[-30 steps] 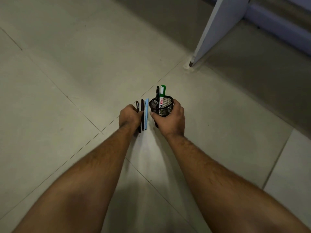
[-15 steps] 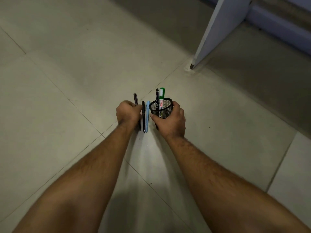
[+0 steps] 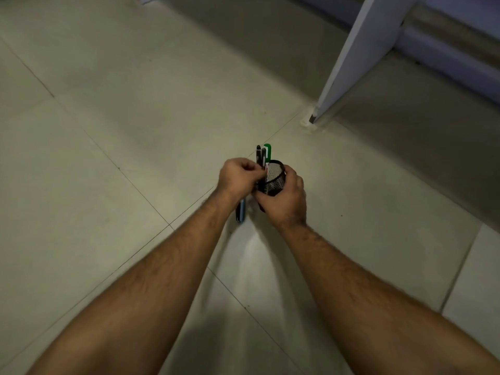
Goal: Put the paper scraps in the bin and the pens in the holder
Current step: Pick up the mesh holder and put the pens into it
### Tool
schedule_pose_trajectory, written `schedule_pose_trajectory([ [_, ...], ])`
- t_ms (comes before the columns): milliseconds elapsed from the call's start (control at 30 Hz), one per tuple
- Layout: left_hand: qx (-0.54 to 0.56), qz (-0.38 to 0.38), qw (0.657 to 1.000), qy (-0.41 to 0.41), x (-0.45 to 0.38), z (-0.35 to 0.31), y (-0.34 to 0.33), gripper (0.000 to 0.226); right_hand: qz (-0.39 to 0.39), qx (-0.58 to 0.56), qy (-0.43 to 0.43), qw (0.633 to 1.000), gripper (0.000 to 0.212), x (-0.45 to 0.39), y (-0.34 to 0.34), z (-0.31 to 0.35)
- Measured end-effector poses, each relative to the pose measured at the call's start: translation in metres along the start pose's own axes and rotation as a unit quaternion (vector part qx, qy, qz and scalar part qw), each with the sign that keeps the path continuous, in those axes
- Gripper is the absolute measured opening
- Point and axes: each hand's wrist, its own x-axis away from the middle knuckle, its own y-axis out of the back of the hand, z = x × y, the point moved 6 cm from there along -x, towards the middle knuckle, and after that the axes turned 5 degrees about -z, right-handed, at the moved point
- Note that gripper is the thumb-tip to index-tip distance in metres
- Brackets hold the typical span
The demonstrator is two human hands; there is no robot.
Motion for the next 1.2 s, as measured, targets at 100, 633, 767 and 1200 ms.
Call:
schedule_pose_trajectory([
  [100,0.020,0.029,0.999,0.001,0.005,0.000,-0.002,0.010,0.002,-0.025,0.003,1.000,0.080,0.003,0.001,-0.001],
  [633,-0.317,-0.132,0.934,0.103,0.005,0.053,0.016,0.021,0.007,-0.063,-0.024,0.998,0.086,0.016,0.014,-0.020],
  [767,-0.131,-0.174,0.973,0.070,0.000,0.036,0.025,0.016,0.013,-0.065,-0.036,0.997,0.085,0.011,0.010,-0.020],
  [1200,0.114,-0.108,0.984,-0.090,0.006,-0.040,0.015,0.012,0.029,-0.045,-0.042,0.998,0.082,0.004,-0.006,-0.014],
])
